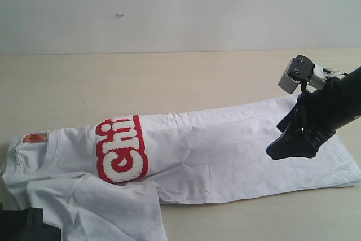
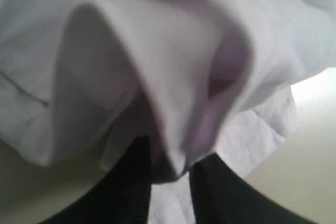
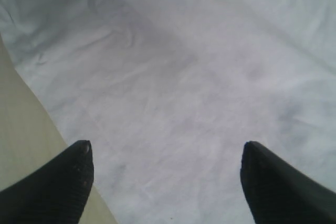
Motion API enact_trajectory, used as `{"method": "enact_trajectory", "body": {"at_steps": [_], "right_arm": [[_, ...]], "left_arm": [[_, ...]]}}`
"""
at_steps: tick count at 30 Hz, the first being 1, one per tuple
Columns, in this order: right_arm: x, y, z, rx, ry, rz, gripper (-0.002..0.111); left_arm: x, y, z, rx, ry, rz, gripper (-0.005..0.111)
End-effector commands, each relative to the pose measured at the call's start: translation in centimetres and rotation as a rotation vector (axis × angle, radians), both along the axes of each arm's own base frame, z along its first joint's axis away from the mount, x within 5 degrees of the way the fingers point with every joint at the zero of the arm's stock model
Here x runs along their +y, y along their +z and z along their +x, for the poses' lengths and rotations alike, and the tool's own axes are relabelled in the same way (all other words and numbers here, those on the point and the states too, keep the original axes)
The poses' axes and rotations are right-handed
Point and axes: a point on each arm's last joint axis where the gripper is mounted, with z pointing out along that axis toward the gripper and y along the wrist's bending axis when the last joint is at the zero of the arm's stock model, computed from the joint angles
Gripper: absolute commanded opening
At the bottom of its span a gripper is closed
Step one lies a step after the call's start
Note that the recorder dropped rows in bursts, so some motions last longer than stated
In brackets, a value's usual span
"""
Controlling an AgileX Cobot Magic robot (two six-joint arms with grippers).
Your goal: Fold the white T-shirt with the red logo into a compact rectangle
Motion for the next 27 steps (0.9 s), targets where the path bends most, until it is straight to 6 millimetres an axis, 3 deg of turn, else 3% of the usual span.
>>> {"method": "enact_trajectory", "body": {"at_steps": [1, 11, 18, 23, 27], "right_arm": [[-0.1, 0.2, 0.2, -0.011, -0.002, 0.007, 0.074], [0.0, 0.2, 0.1, -0.008, -0.002, 0.009, 0.074], [0.0, 0.2, 0.1, -0.003, 0.002, 0.014, 0.074], [0.1, 0.2, 0.0, 0.003, 0.008, 0.02, 0.074], [0.1, 0.2, 0.0, 0.002, 0.006, 0.021, 0.074]], "left_arm": [[-0.7, 0.3, 0.7, -0.025, -0.029, -0.072, 0.0], [-2.7, 3.8, 2.4, 0.018, -0.002, -0.469, 0.0], [-1.3, 4.9, 6.3, -0.01, 0.149, -0.408, 0.001], [1.2, 6.2, 9.0, -0.059, 0.294, -0.407, 0.022], [3.1, 6.0, 10.5, -0.063, 0.398, -0.362, 0.059]]}}
